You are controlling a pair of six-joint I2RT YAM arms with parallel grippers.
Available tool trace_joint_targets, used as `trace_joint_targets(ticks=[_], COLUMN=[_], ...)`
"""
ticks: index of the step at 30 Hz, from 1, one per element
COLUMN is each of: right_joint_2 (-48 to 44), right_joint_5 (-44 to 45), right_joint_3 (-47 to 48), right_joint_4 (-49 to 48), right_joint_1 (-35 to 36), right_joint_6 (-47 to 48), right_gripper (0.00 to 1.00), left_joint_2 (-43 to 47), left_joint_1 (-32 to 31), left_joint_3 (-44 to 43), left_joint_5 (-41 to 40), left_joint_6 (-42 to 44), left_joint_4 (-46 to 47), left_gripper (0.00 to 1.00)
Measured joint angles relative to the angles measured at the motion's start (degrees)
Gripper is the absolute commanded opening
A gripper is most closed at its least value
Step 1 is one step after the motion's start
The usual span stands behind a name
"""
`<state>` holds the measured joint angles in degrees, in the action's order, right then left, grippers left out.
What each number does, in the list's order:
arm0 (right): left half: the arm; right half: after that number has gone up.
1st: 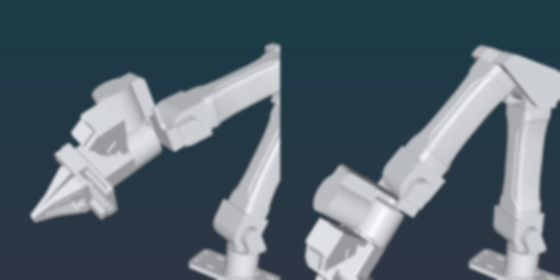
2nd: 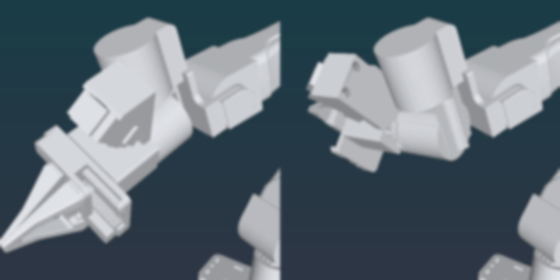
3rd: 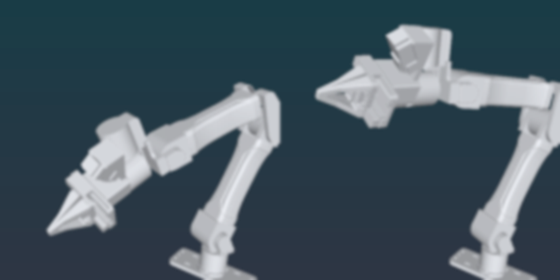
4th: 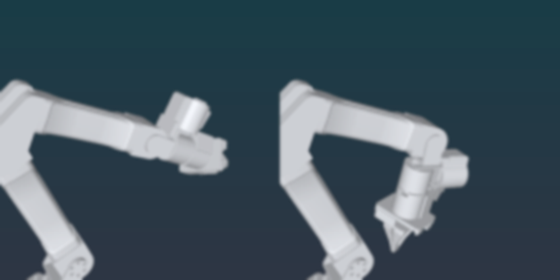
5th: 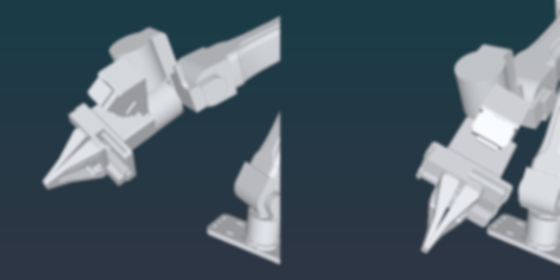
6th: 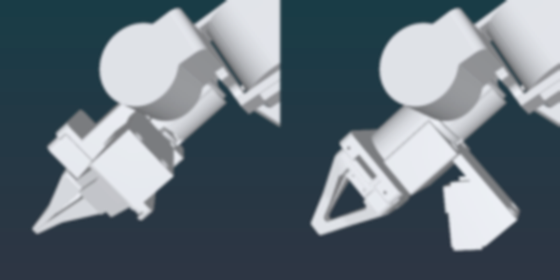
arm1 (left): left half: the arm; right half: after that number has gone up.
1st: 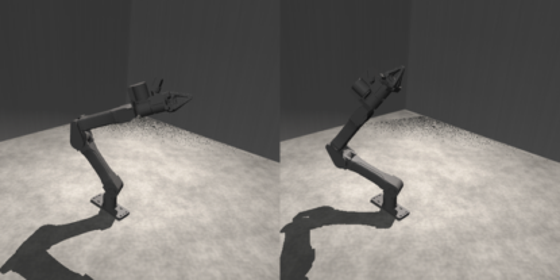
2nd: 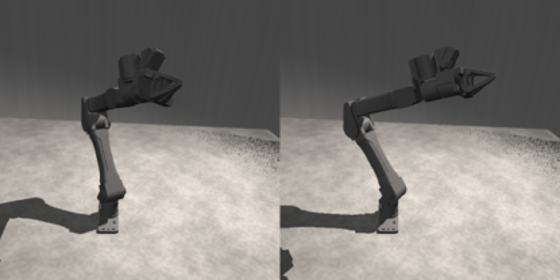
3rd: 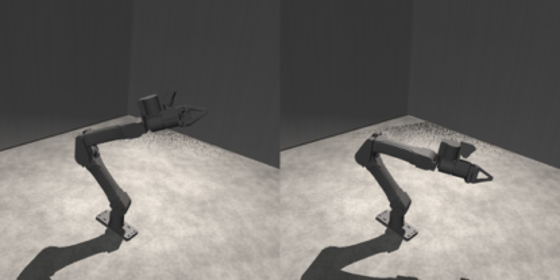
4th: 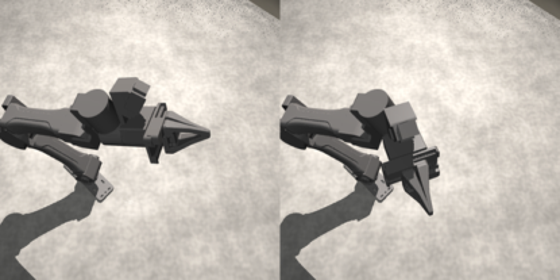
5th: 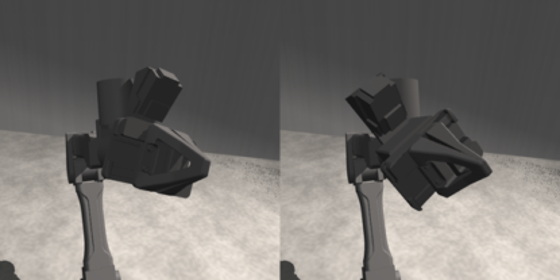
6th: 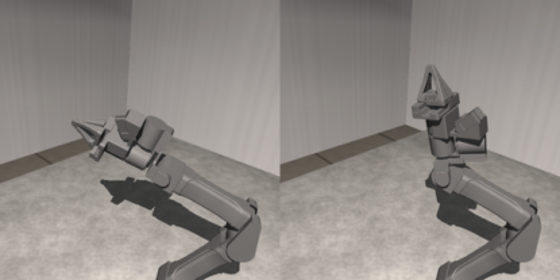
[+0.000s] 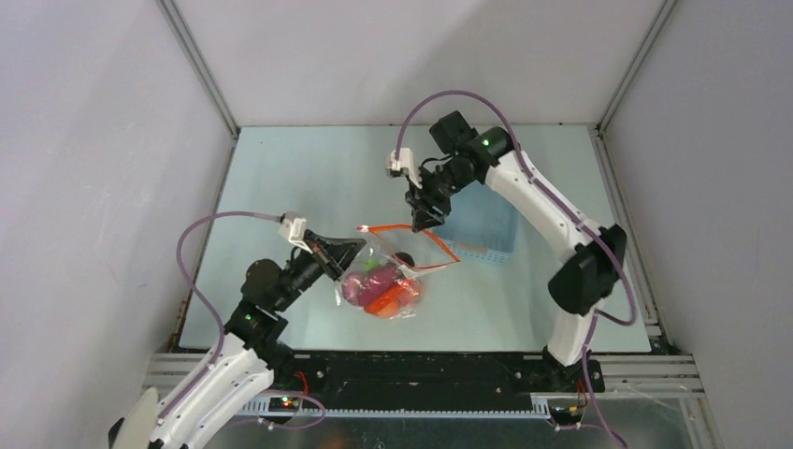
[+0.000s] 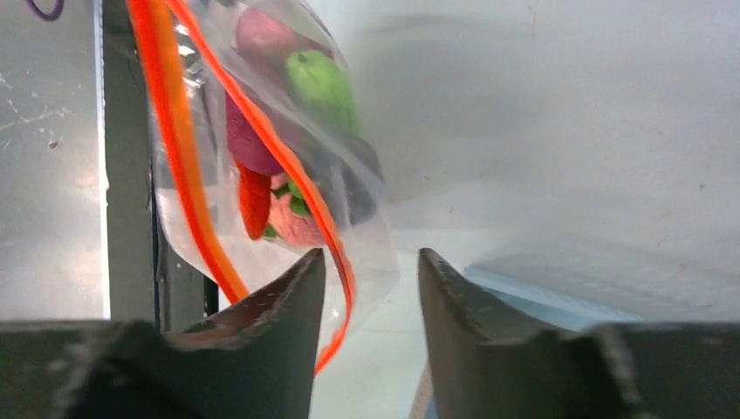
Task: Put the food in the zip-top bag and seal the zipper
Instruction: Adjust the zipper food storage bag at the center of the board, then zip the zipper food storage bag at the center of the board.
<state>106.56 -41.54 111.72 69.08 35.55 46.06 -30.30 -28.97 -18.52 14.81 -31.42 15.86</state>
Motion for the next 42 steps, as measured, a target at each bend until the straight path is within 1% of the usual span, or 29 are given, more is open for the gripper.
trace_joint_targets(ticks=[2,3,8,10,14,18,22,28,30,31,32,34,35,36,37,38,42], right_joint_2=[-3.82,-6.23,-18.56,-23.63,-31.04,-30.71,-27.67,-22.47,-20.76,-20.24,-19.69,-19.06,-18.80,-18.60,-18.47,-18.45,-18.38], right_joint_5=[1.36,2.14,6.27,7.10,8.59,12.17,14.75,15.43,15.37,15.34,15.26,14.95,14.62,14.19,13.73,13.44,11.26], right_joint_3=[-3.61,-5.95,-17.35,-22.60,-31.52,-33.05,-33.05,-31.10,-29.73,-29.33,-28.83,-28.30,-28.09,-27.85,-27.65,-27.50,-26.14], right_joint_4=[-3.17,-5.44,-18.88,-25.40,-38.42,-47.95,-53.57,-54.23,-53.86,-53.83,-53.75,-53.59,-53.44,-53.07,-52.70,-52.43,-49.55], right_joint_1=[1.90,3.34,10.99,13.03,15.61,18.16,18.99,18.99,18.99,18.99,18.99,19.04,19.04,19.04,19.04,19.06,19.12], right_joint_6=[-1.46,-2.62,-7.65,-9.88,-14.82,-18.73,-20.61,-21.42,-21.59,-21.64,-21.77,-21.84,-21.73,-21.68,-21.70,-21.35,-20.98], right_gripper=[0.62,0.63,0.77,0.80,0.80,0.80,0.77,0.68,0.62,0.54,0.49,0.24,0.18,0.05,0.01,0.00,0.00], left_joint_2=[2.43,3.04,4.00,4.59,6.01,6.47,6.49,7.32,7.61,7.67,7.74,7.85,7.87,7.87,7.87,7.89,8.31], left_joint_1=[-2.34,-3.21,-5.35,-5.77,-6.29,-6.75,-7.15,-7.30,-7.34,-7.34,-7.37,-7.41,-7.41,-7.41,-7.41,-7.43,-7.48], left_joint_3=[-0.09,-0.37,-0.79,-0.83,-1.70,-1.95,-1.95,-1.95,-1.92,-1.92,-1.92,-1.92,-1.92,-1.95,-1.92,-1.92,-1.92], left_joint_5=[-3.80,-5.57,-11.10,-12.24,-14.43,-14.69,-14.62,-14.16,-14.12,-14.08,-14.03,-14.01,-14.01,-14.03,-14.05,-14.05,-13.97], left_joint_6=[-0.70,-1.16,-2.32,-2.78,-3.21,-3.21,-3.17,-3.15,-3.15,-3.15,-3.13,-3.13,-3.13,-3.13,-3.10,-3.13,-3.10], left_joint_4=[-1.53,-2.73,-8.11,-9.57,-11.98,-12.22,-12.28,-12.28,-12.33,-12.33,-12.35,-12.35,-12.35,-12.35,-12.37,-12.37,-12.39], left_gripper=[0.00,0.00,0.00,0.00,0.00,0.00,0.00,0.00,0.00,0.00,0.00,0.00,0.00,0.00,0.00,0.00,0.00])
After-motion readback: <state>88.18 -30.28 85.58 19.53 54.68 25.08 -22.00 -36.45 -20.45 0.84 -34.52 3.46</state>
